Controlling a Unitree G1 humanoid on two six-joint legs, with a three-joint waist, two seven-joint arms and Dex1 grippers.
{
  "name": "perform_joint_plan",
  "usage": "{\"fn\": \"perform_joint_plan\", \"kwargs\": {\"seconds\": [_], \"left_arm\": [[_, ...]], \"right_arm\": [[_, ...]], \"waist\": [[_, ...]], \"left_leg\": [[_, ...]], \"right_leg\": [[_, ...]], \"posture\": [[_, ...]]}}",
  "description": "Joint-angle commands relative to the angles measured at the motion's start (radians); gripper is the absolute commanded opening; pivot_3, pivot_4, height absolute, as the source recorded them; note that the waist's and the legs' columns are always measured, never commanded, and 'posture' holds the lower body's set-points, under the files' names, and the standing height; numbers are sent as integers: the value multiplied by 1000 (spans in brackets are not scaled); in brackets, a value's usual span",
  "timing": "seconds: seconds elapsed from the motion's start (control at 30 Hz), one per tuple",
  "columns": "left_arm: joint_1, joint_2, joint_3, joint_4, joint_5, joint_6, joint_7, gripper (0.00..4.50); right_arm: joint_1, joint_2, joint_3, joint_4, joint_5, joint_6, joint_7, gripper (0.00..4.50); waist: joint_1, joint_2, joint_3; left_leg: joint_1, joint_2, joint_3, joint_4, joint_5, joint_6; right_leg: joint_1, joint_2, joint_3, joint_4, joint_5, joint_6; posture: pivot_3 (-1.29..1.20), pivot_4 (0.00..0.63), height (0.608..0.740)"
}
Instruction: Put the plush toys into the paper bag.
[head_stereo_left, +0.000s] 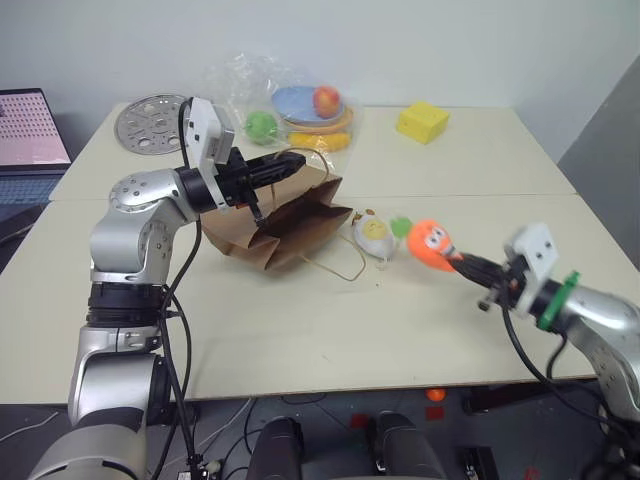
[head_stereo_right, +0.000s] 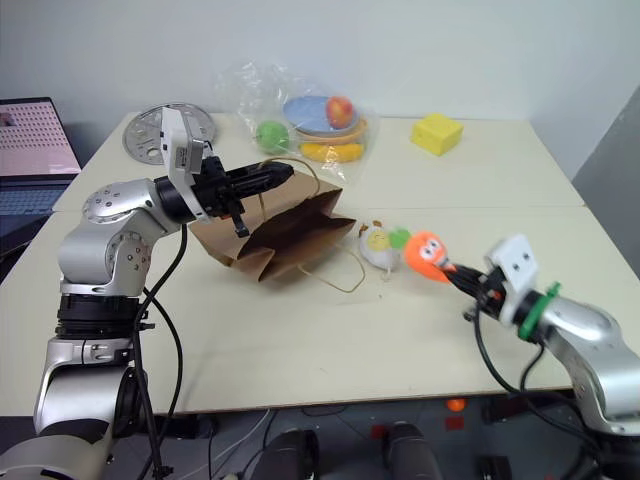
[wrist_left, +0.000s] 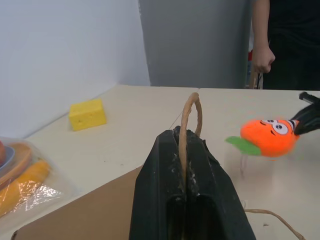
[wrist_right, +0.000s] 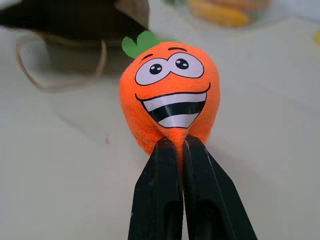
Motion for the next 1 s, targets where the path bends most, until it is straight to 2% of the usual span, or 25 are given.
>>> {"fn": "perform_joint_plan", "kwargs": {"seconds": [0.03, 0.23, 0.5, 0.83, 1.0], "left_arm": [[-28, 3, 14, -3, -7, -20, -6, 0], [-29, -24, -3, -5, -1, -34, -3, 0], [-22, -28, -10, -20, -3, -29, -6, 0], [-17, -31, -14, -50, -15, -6, -7, 0], [-26, -39, -16, -52, -20, 5, -8, 0]], "right_arm": [[-96, 31, 63, -17, 8, 87, -58, 37], [-330, 232, 263, 144, -108, 123, -189, 37], [-450, 362, 392, 279, -210, 90, -207, 37], [-558, 473, 455, 449, -281, 72, -187, 37], [-636, 542, 455, 643, -341, -36, -200, 37]], "waist": [[2, 0, 0], [3, 0, 0], [3, 0, 0], [1, 0, 0], [1, 0, 0]], "left_leg": [[0, 0, 0, 0, 0, 0], [-1, 0, 1, 0, 0, 0], [-3, 0, 1, 0, 0, 0], [-3, 1, 1, 0, 0, 0], [-3, 1, 1, 0, 0, 0]], "right_leg": [[0, 0, 0, 0, 0, 0], [-1, -1, 0, -1, 0, -1], [-2, -1, -1, 0, 0, -1], [-2, 0, -2, 1, 0, -1], [-2, 0, -2, 1, 0, -1]], "posture": [[0, 150, 740], [0, 150, 740], [0, 150, 740], [0, 150, 740], [0, 150, 740]]}}
